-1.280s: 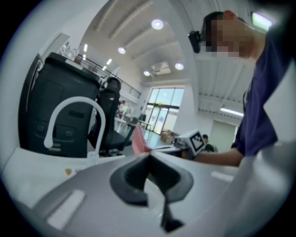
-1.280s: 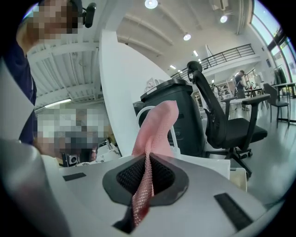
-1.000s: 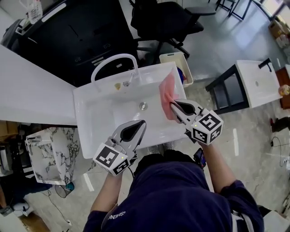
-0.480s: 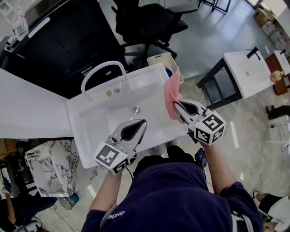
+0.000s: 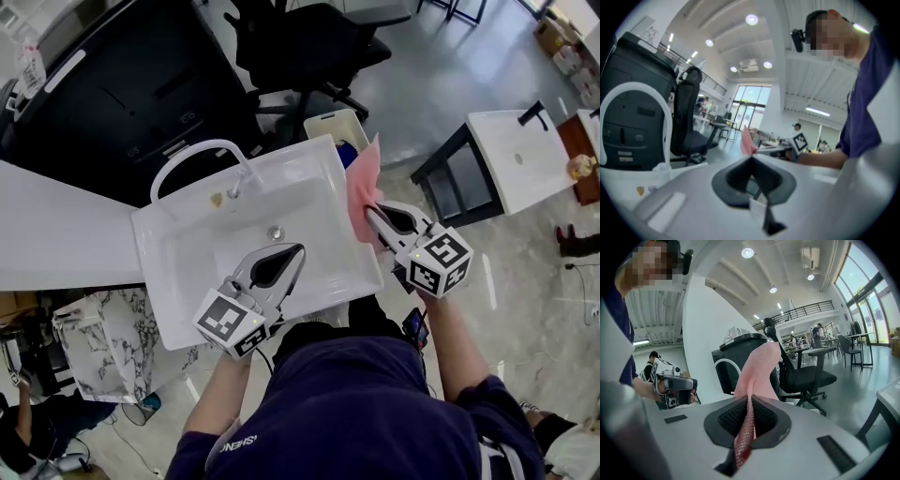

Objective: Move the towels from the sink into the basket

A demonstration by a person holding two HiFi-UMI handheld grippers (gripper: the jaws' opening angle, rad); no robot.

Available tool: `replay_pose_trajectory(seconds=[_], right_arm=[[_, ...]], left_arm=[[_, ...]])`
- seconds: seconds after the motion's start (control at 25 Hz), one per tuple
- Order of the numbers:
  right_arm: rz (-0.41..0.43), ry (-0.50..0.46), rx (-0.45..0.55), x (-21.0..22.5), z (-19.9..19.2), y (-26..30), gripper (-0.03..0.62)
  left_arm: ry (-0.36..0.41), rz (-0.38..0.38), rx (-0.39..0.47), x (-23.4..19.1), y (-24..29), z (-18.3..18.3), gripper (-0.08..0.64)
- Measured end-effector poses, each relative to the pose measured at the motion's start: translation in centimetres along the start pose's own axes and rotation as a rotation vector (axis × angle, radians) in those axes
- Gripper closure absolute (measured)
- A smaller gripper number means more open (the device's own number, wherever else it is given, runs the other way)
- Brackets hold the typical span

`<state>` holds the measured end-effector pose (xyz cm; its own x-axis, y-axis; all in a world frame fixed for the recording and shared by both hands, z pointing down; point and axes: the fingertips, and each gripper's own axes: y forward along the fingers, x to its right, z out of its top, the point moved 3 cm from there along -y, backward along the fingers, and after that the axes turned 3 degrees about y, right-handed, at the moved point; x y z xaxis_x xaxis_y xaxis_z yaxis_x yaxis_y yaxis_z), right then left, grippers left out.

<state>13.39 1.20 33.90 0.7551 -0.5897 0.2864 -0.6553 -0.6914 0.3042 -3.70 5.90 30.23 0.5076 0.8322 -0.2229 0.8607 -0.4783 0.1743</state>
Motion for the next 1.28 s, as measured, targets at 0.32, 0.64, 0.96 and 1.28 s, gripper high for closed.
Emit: replay_pose_trajectory(seconds=[0.32, 0.64, 0.96, 1.28], right_arm=[[0.072, 0.0, -0.006, 7.4, 1.5, 0.5, 0.575], [0.09, -0.003, -0.003, 15.5, 3.1, 0.7, 0.575], [0.105, 0.0, -0.013, 21.3, 3.6, 2.1, 0.575], [0.125, 0.04, -0.068, 25.4, 2.2, 5.9, 0.575]], left_arm=[[-0.024, 0.083, -0.032, -0.4, 6.1, 0.1, 0.557], [-0.04, 0.126, -0.071, -0.3, 12.1, 0.3, 0.557], [-0.069, 0.14, -0.112, -1.0, 16.8, -0.6, 0.557], [-0.111, 0.168, -0.146, -2.6, 19.7, -1.2, 0.557]])
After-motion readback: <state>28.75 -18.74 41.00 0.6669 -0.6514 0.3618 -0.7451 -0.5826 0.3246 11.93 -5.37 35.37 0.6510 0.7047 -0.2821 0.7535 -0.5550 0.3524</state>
